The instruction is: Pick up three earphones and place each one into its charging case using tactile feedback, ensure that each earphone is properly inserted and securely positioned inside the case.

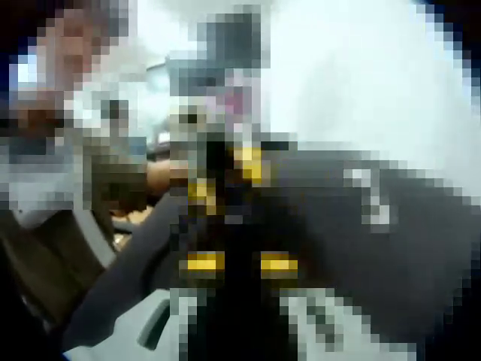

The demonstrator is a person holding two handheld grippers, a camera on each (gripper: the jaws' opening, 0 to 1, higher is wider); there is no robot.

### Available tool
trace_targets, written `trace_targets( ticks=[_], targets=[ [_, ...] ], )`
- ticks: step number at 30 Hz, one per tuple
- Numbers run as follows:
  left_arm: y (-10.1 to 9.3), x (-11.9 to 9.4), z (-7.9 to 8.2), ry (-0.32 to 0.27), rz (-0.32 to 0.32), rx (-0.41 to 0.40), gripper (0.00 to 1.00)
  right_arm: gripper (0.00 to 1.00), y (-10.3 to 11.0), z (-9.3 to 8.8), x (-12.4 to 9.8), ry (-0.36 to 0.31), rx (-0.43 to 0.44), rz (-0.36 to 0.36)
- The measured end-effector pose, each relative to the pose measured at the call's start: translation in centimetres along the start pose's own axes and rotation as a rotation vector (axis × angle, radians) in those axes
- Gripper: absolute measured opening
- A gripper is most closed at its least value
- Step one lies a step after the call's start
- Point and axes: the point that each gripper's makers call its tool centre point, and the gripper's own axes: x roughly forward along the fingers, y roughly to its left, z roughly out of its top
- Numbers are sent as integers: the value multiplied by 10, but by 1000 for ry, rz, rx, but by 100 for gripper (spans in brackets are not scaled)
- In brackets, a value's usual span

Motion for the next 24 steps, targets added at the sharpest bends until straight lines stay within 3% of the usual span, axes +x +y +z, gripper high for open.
trace_targets(
  ticks=[7,11,13,15,18,24],
  targets=[
    [2,2,-6,13,4,-17,21,19,-2,1,0,0,-32,-1],
    [9,0,-12,26,31,-30,20,29,-6,2,2,0,-64,-18],
    [10,1,-15,31,29,-40,20,33,-10,1,3,14,-119,-44],
    [8,2,-20,48,25,-40,20,36,-12,3,4,6,-136,-56],
    [10,4,-39,129,35,-20,21,39,-17,5,4,3,-149,-82],
    [20,-3,-37,101,72,-87,21,44,-29,6,-5,20,-188,-155]
  ],
)
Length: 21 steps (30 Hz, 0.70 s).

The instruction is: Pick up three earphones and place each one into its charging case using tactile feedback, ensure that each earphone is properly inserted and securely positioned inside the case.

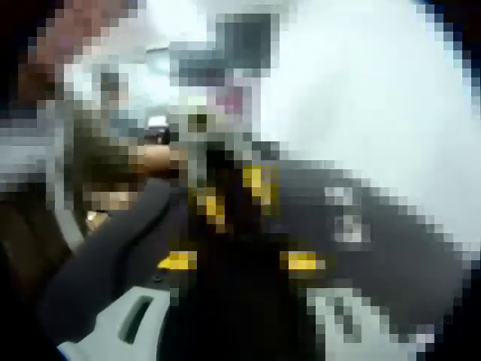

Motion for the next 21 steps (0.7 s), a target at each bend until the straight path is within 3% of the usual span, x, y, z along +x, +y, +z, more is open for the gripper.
trace_targets(
  ticks=[7,8,10,11,12,14,15,19,21],
  targets=[
    [9,-2,-10,12,3,-155,31,45,-15,7,-8,-41,43,-66],
    [10,-3,-17,46,7,-153,32,45,-15,6,-6,-39,46,-66],
    [16,-5,-35,147,45,-73,28,45,-15,2,-3,-20,41,-67],
    [17,-6,-27,87,43,-91,26,45,-16,2,-1,-16,42,-68],
    [19,-8,-26,89,51,-110,24,45,-16,2,2,-13,47,-69],
    [29,-12,-19,36,83,-165,23,45,-17,-1,10,10,81,-83],
    [35,-16,-17,19,107,-192,23,45,-19,-9,15,65,103,-108],
    [66,-32,-20,-14,249,-299,20,47,-17,-3,27,67,107,-99],
    [76,-37,-24,-5,292,-301,19,47,-16,-1,33,75,91,-86]
  ],
)
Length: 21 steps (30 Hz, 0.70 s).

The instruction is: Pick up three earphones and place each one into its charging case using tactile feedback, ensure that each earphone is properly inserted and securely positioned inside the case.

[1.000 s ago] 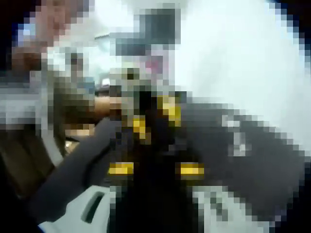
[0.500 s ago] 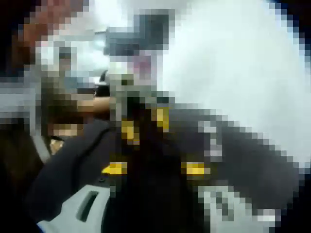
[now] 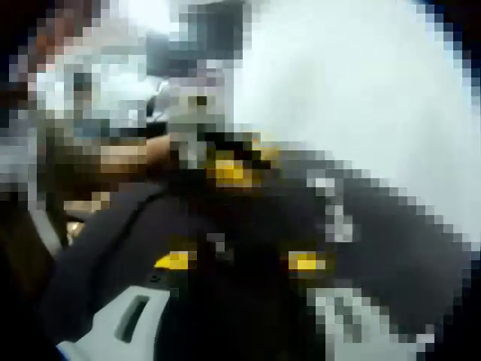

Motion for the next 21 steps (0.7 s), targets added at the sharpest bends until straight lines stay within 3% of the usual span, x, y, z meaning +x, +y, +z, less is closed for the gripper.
trace_targets(
  ticks=[4,6,7,13,21],
  targets=[
    [6,0,2,-7,21,3,18,48,-2,2,10,12,9,17],
    [4,2,1,0,22,9,18,44,2,-1,9,23,74,36],
    [2,4,1,7,21,27,18,40,0,-1,8,12,79,17],
    [-4,11,3,20,15,84,18,40,1,-4,-9,15,63,-31],
    [-2,12,8,6,34,82,18,39,-12,-2,-43,26,-170,-260]
  ],
)
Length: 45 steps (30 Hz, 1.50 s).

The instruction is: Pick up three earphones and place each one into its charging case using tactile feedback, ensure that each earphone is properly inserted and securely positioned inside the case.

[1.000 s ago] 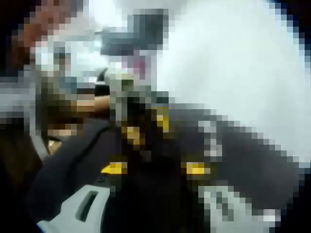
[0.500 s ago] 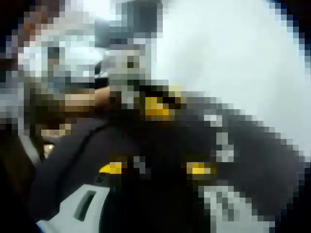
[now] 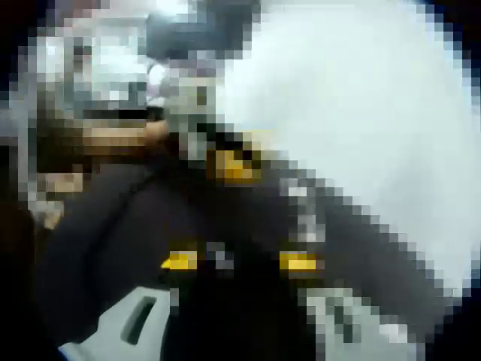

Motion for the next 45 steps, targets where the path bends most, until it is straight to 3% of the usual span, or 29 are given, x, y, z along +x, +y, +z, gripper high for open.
trace_targets(
  ticks=[5,10,19,21,26,29,32,35,37,41,43,45],
  targets=[
    [6,-3,0,-4,28,-14,18,39,-17,-6,-25,22,41,-115],
    [17,-8,-2,-3,64,-31,18,39,-43,-32,-56,100,162,-237],
    [40,-19,-6,-21,145,-104,17,39,-84,-67,-111,148,337,-479],
    [41,-20,-6,-21,152,-107,17,39,-90,-79,-119,175,386,-512],
    [41,-20,-9,-17,161,-109,17,39,-82,-94,-117,227,387,-490],
    [46,-24,-9,-24,183,-131,17,40,-93,-73,-123,141,343,-553],
    [53,-28,-4,-64,206,-189,16,40,-102,-37,-124,2,335,-571],
    [66,-35,-6,-83,256,-258,15,40,-102,-5,-112,-92,349,-505],
    [79,-42,-9,-81,312,-294,15,39,-103,9,-98,-104,338,-472],
    [111,-65,-11,-145,456,-405,15,39,-101,32,-68,-114,294,-404],
    [122,-75,-12,-173,506,-450,14,39,-99,48,-46,-130,281,-342],
    [124,-79,-5,-240,489,-494,14,39,-95,60,-17,-136,313,-228]
  ],
)
